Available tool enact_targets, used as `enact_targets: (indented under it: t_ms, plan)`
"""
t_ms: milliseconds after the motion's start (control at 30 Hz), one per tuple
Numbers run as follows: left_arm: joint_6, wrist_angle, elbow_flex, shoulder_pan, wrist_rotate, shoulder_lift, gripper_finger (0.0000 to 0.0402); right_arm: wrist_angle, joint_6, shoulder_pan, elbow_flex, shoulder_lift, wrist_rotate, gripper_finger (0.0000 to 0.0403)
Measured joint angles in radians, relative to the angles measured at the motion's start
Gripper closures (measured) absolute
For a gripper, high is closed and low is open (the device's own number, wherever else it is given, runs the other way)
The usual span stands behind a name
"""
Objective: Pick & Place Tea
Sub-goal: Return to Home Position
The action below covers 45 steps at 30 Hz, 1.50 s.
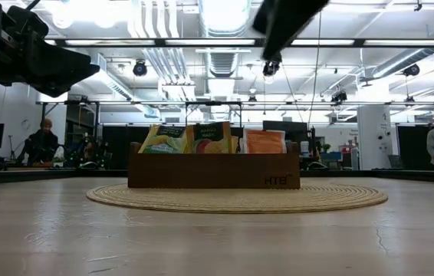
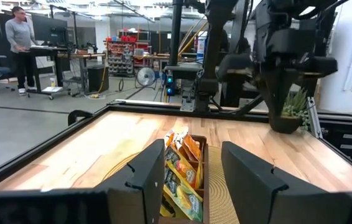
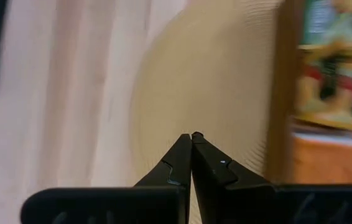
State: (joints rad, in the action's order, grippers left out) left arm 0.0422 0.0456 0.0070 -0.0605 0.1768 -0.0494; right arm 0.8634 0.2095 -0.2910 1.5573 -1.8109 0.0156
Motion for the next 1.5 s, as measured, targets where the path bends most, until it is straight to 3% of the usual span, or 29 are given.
enact_targets:
  t_ms: [200, 267, 467, 767, 900, 1000, 1100, 1200, 1500]
  plan:
    - [0.000, 0.000, 0.000, 0.000, 0.000, 0.000, 0.0248, -0.076, 0.022, -0.080, -0.215, 0.266, 0.367, 0.0394]
    - [0.000, 0.000, 0.000, 0.000, 0.000, 0.000, 0.0248, -0.089, 0.038, -0.099, -0.281, 0.363, 0.430, 0.0394]
    - [0.000, 0.000, 0.000, 0.000, 0.000, 0.000, 0.0248, -0.092, 0.158, -0.120, -0.434, 0.619, 0.426, 0.0394]
    - [0.000, 0.000, 0.000, 0.000, 0.000, 0.000, 0.0248, -0.098, 0.207, -0.122, -0.598, 0.915, 0.429, 0.0394]
    - [0.000, 0.000, 0.000, 0.000, 0.000, 0.000, 0.0248, -0.279, 0.173, -0.121, -0.736, 1.052, 0.429, 0.0394]
    - [0.000, 0.000, 0.000, 0.000, 0.000, 0.000, 0.0248, -0.584, 0.020, -0.121, -0.885, 1.181, 0.336, 0.0394]
    - [0.000, 0.000, 0.000, 0.000, 0.000, 0.000, 0.0248, -0.912, -0.161, -0.105, -1.046, 1.299, 0.046, 0.0394]
    - [0.000, -0.001, 0.000, 0.000, 0.000, 0.000, 0.0248, -1.130, -0.208, -0.054, -1.160, 1.408, -0.222, 0.0394]
    - [0.000, -0.001, 0.000, 0.000, 0.000, 0.000, 0.0248, -0.839, -0.072, 0.103, -1.235, 1.810, -0.268, 0.0394]
